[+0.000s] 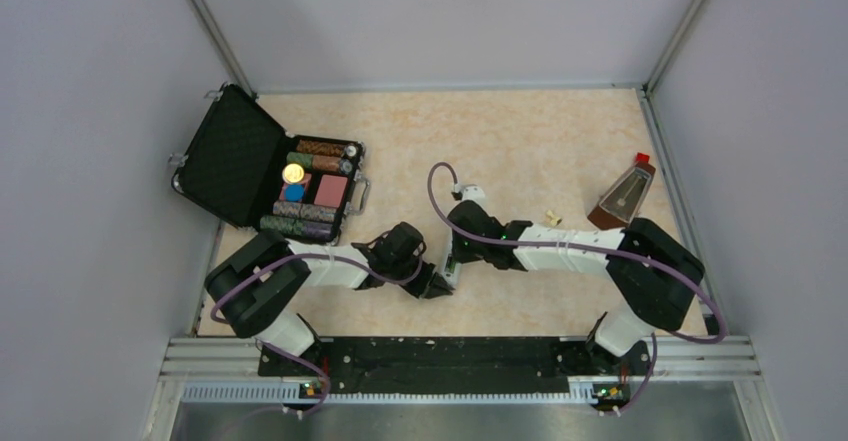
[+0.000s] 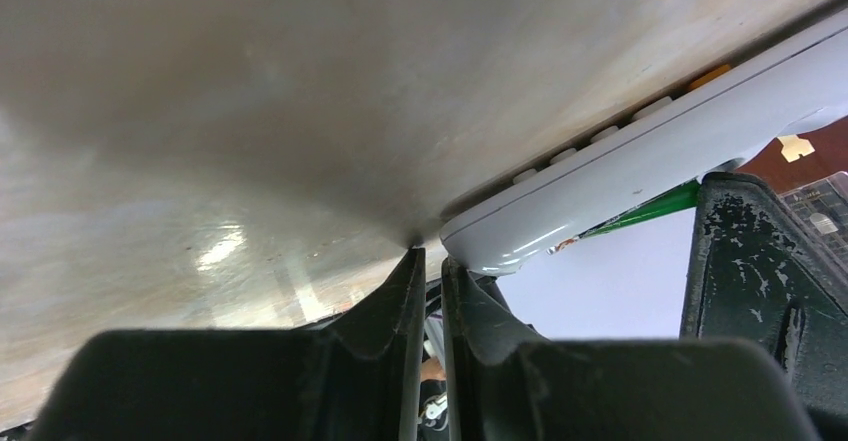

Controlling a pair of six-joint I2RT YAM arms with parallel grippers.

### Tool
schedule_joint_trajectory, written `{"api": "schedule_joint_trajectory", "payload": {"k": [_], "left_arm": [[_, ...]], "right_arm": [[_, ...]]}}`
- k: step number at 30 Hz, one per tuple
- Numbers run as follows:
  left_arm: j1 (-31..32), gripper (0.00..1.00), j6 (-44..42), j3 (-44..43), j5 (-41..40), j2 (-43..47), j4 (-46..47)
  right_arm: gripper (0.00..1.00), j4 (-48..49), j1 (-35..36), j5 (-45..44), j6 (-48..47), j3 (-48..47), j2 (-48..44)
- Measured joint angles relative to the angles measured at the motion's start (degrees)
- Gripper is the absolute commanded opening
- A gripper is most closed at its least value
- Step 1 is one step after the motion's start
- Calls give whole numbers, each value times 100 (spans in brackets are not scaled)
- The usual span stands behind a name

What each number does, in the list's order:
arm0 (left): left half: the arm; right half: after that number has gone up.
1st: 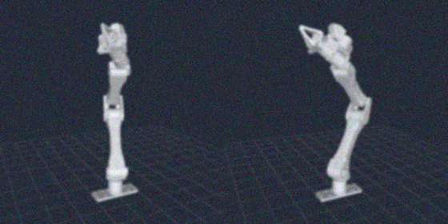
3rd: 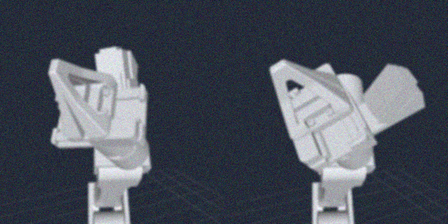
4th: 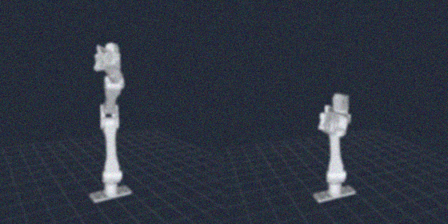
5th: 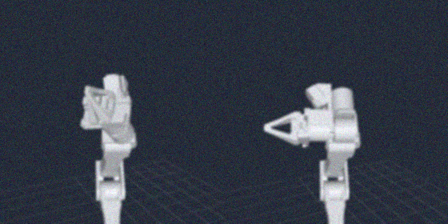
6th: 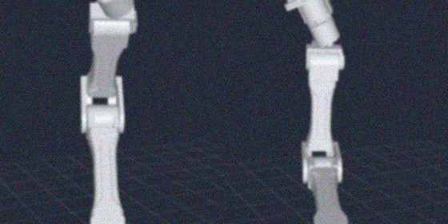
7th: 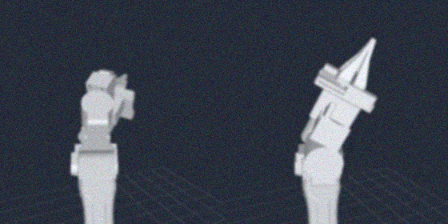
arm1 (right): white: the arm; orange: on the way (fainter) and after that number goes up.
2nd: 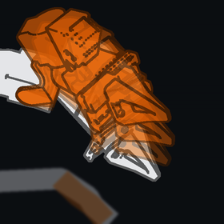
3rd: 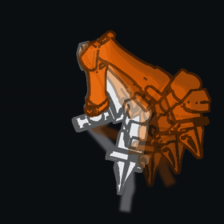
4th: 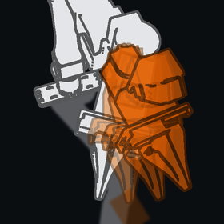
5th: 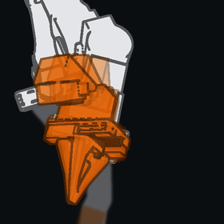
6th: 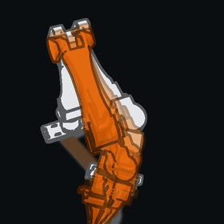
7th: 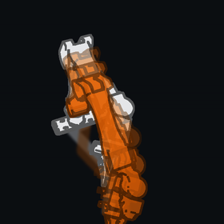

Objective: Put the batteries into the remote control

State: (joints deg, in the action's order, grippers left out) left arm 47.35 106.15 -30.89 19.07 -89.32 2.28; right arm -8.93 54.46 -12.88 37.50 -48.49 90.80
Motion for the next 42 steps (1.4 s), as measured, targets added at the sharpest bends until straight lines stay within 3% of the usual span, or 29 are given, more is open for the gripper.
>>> {"api": "schedule_joint_trajectory", "payload": {"k": [24,34,42], "left_arm": [[-42,15,-72,179,85,-39,553],[-44,14,-57,186,42,-7,555],[-63,7,-81,267,-52,20,684]], "right_arm": [[0,1565,348,-363,662,1137,-380],[0,994,450,-328,649,927,-470],[0,682,455,-234,623,750,-407]]}}
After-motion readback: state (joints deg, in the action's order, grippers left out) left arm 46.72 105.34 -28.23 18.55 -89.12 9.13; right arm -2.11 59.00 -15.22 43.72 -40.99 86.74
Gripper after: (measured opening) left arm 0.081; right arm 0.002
